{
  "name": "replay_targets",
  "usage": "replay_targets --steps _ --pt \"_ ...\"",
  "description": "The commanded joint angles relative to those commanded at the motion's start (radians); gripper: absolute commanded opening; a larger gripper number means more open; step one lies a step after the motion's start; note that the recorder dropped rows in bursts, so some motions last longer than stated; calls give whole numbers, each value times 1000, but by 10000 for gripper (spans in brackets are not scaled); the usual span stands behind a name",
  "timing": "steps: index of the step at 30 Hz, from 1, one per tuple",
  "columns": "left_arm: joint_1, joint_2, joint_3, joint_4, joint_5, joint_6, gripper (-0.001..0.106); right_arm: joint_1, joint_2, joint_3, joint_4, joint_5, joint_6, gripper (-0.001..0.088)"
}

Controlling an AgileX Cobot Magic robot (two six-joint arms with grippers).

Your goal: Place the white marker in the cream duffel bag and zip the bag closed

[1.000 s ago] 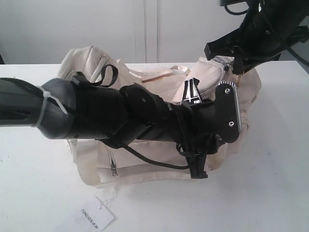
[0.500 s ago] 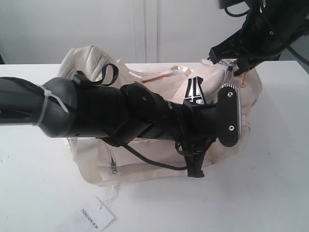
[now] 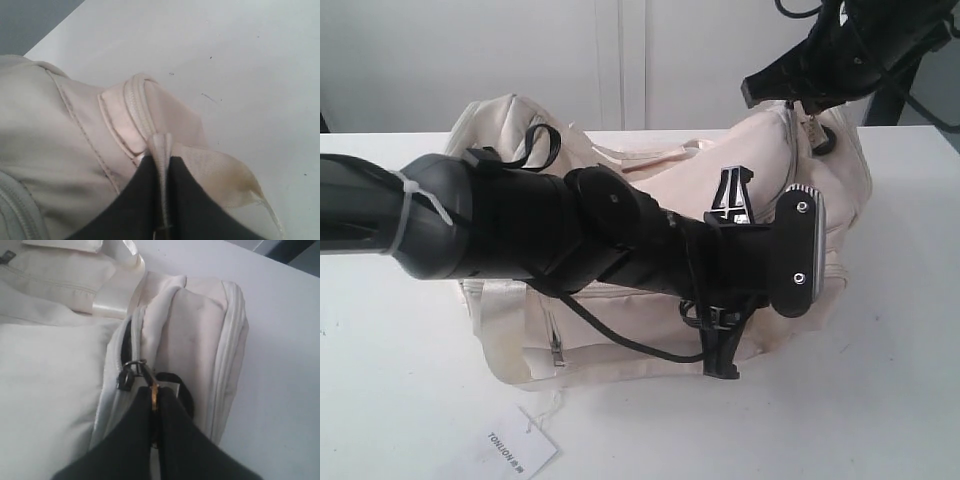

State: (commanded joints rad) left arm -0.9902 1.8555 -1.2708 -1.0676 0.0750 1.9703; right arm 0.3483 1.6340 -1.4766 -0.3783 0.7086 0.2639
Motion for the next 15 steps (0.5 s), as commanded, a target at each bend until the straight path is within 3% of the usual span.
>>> replay_targets --steps 4,9,15 --pt "0 0 0 0 -28 0 0 0 10 0 10 28 37 0" --pt "2 0 0 0 -30 0 0 0 10 -4 140 89 74 0" --pt "2 0 0 0 -30 0 0 0 20 0 111 114 -44 1"
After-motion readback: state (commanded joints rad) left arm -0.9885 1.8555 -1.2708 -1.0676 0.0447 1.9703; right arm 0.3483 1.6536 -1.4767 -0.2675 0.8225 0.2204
